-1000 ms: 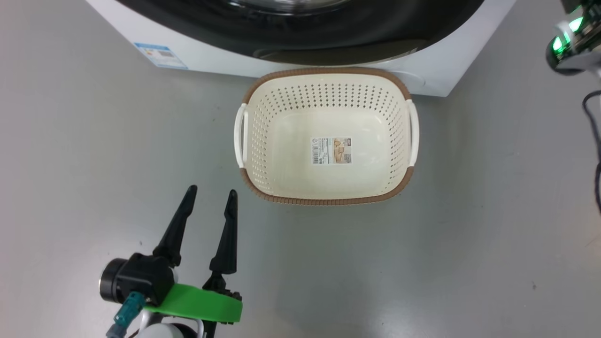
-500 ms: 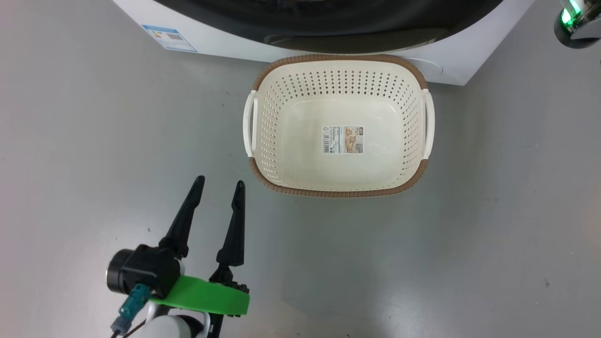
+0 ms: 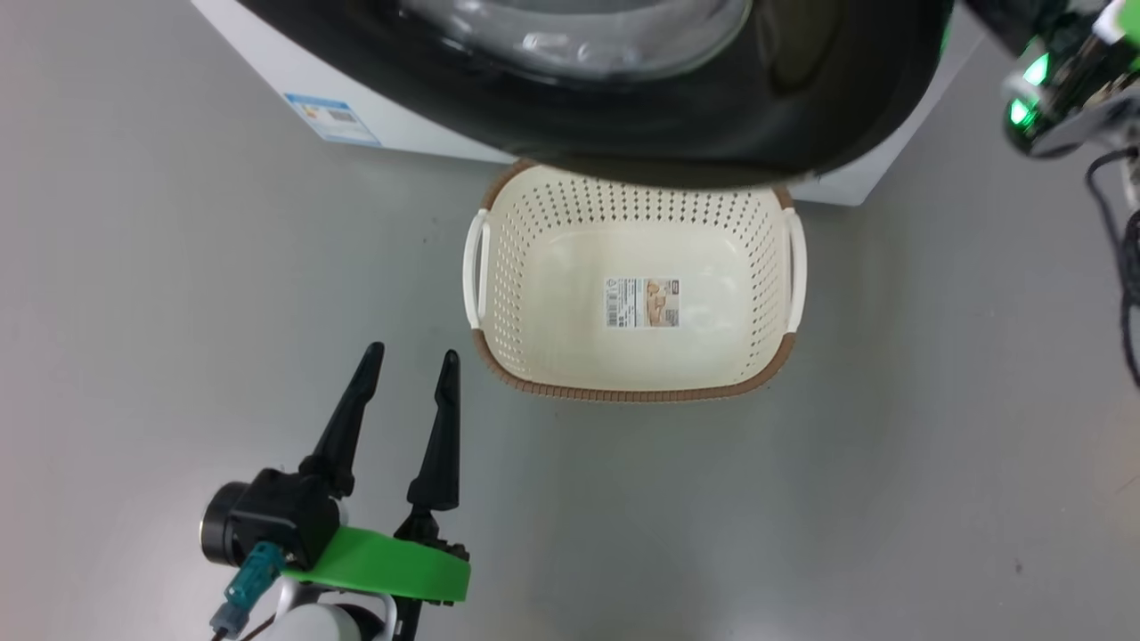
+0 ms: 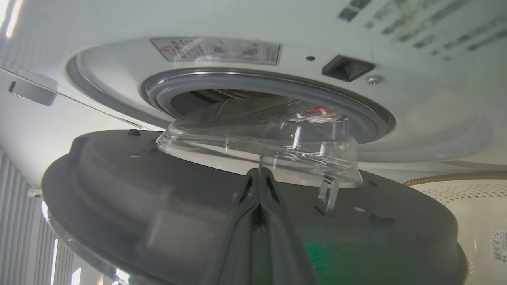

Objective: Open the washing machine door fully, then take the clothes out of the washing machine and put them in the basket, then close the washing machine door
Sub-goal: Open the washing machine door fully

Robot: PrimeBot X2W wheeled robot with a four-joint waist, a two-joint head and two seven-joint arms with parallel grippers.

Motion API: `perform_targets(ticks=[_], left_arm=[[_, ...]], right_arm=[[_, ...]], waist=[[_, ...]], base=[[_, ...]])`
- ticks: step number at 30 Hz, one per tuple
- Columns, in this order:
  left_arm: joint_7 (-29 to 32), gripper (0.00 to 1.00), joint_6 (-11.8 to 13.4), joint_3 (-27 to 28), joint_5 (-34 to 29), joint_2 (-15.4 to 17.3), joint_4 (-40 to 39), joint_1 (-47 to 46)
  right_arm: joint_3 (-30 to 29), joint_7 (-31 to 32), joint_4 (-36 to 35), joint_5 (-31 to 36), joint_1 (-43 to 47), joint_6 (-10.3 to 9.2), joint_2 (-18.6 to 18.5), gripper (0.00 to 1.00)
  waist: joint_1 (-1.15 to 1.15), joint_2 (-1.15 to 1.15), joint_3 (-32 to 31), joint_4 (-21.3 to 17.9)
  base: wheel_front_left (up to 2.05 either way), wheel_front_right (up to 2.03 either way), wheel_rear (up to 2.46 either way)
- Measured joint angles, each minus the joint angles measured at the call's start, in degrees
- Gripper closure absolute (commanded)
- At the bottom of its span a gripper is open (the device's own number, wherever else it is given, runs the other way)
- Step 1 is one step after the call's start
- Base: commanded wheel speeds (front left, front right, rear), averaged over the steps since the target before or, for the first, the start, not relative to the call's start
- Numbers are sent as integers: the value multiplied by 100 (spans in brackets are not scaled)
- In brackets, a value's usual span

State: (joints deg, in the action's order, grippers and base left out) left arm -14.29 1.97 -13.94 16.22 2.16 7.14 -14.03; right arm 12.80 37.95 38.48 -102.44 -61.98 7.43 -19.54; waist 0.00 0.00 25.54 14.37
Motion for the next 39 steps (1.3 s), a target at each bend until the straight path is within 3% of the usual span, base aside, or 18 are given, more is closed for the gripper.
perform_targets(ticks=[16,36,38,39], left_arm=[[0,0,-107,204,-121,5,79,366],[0,0,-159,256,-205,7,80,499],[0,0,-159,258,-205,7,80,508],[0,0,-159,260,-205,7,80,520]], right_arm=[[289,350,-492,69,964,0,369,100],[376,534,-849,147,1444,1,549,100],[337,489,-848,171,1484,1,556,93],[318,478,-844,186,1495,1,555,84]], waist=[[0,0,-626,-236],[0,0,-886,-280],[0,0,-906,-278],[0,0,-915,-279]], base=[[0,0,0],[0,0,0],[0,0,0],[0,0,0]])
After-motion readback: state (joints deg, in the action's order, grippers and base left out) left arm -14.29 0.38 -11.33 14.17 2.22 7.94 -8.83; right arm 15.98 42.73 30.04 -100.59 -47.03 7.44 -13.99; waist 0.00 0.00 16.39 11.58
